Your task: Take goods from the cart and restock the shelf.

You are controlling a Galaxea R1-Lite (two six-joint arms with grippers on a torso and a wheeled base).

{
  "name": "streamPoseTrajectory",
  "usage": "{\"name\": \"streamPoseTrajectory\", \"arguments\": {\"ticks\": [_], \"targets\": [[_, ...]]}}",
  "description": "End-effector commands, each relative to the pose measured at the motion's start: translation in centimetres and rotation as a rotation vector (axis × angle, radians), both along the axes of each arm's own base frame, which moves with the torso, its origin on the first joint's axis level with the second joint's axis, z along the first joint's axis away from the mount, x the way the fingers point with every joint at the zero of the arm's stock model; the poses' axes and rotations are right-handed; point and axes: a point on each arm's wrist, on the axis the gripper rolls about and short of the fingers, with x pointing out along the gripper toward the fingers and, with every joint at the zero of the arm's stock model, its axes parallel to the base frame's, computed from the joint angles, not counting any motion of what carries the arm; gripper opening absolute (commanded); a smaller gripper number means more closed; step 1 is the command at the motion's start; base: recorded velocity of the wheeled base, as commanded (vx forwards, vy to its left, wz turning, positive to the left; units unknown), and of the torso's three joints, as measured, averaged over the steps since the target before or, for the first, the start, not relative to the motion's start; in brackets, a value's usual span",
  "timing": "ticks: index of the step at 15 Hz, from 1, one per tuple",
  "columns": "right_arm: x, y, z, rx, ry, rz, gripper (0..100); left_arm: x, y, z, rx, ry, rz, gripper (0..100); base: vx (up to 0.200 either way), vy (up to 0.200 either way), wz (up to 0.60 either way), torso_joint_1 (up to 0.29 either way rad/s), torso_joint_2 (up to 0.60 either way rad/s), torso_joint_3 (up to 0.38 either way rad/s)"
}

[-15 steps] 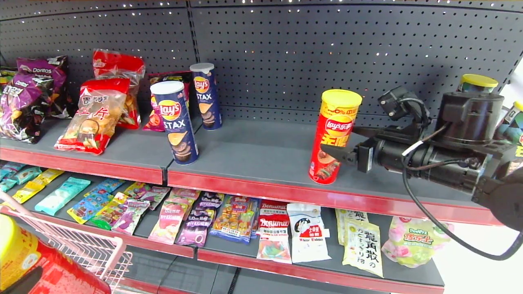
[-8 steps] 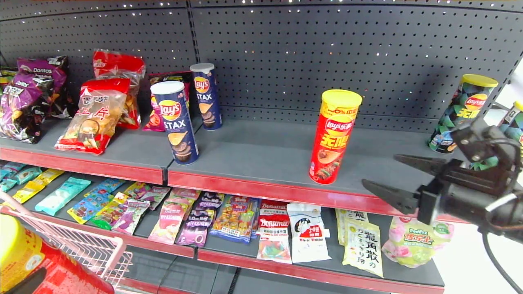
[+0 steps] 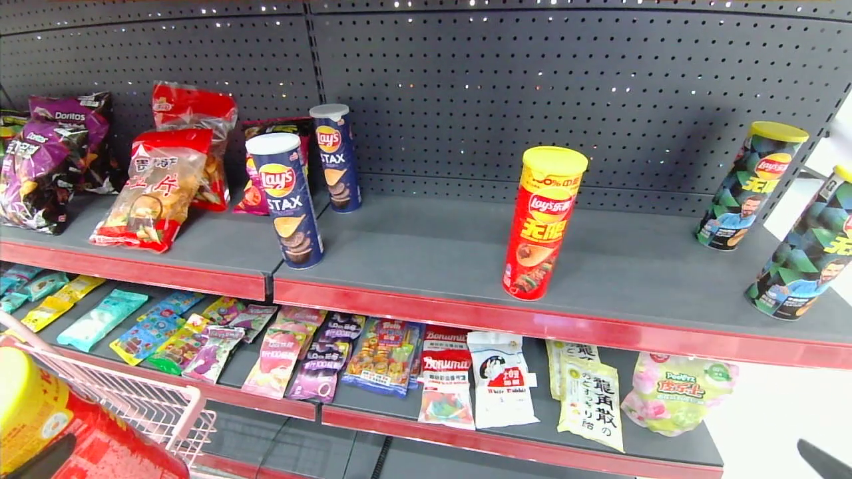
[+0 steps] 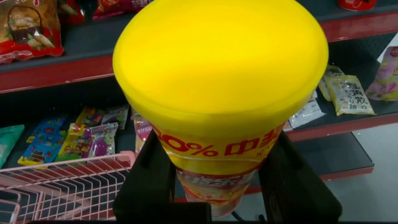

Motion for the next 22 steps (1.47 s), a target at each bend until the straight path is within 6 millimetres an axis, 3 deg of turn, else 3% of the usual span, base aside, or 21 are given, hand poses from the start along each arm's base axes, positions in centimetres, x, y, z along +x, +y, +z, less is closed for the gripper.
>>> {"name": "streamPoseTrajectory", "arguments": {"ticks": [1, 2, 4, 6, 8, 14, 20, 22], "targets": [[-4.8, -0.2, -1.7, 0.012, -0.124, 0.145, 100, -0.1, 0.0, -0.1, -0.003, -0.001, -0.013, 0, 0.0, 0.0, 0.0, 0.0, 0.0, 0.0], [-4.9, -0.3, -2.4, 0.002, -0.122, 0.16, 100, -0.1, 0.0, -0.1, -0.004, -0.001, -0.014, 0, 0.0, 0.0, 0.0, 0.0, 0.0, 0.0], [-4.6, -0.7, -6.0, -0.092, -0.108, -0.11, 100, -0.1, 0.0, 0.0, -0.002, -0.003, -0.014, 0, 0.0, 0.0, 0.0, 0.0, 0.0, 0.0], [-3.7, -0.5, -6.4, 0.024, -0.248, -0.086, 100, -0.2, 0.0, 0.0, -0.003, -0.013, -0.013, 0, 0.0, 0.0, 0.0, 0.0, 0.0, 0.0], [-3.8, -0.3, -6.5, 0.066, -0.227, -0.011, 100, -0.5, -0.1, 0.2, -0.01, -0.031, -0.015, 0, 0.0, 0.0, 0.0, 0.0, 0.0, 0.0], [-3.8, -0.4, -7.2, 0.079, -0.163, -0.07, 100, -1.8, -0.1, -0.3, -0.061, -0.072, -0.006, 0, 0.0, 0.0, 0.0, 0.0, 0.0, 0.0], [-3.8, -0.4, -7.2, 0.101, -0.158, -0.076, 100, -1.4, -0.1, -0.4, -0.061, -0.049, -0.009, 0, 0.0, 0.0, 0.0, 0.0, 0.0, 0.0], [-3.8, -0.4, -7.2, 0.102, -0.158, -0.079, 100, -1.2, -0.1, -0.2, -0.061, -0.041, -0.009, 0, 0.0, 0.0, -0.6, 0.005, 0.0, 0.005]]}}
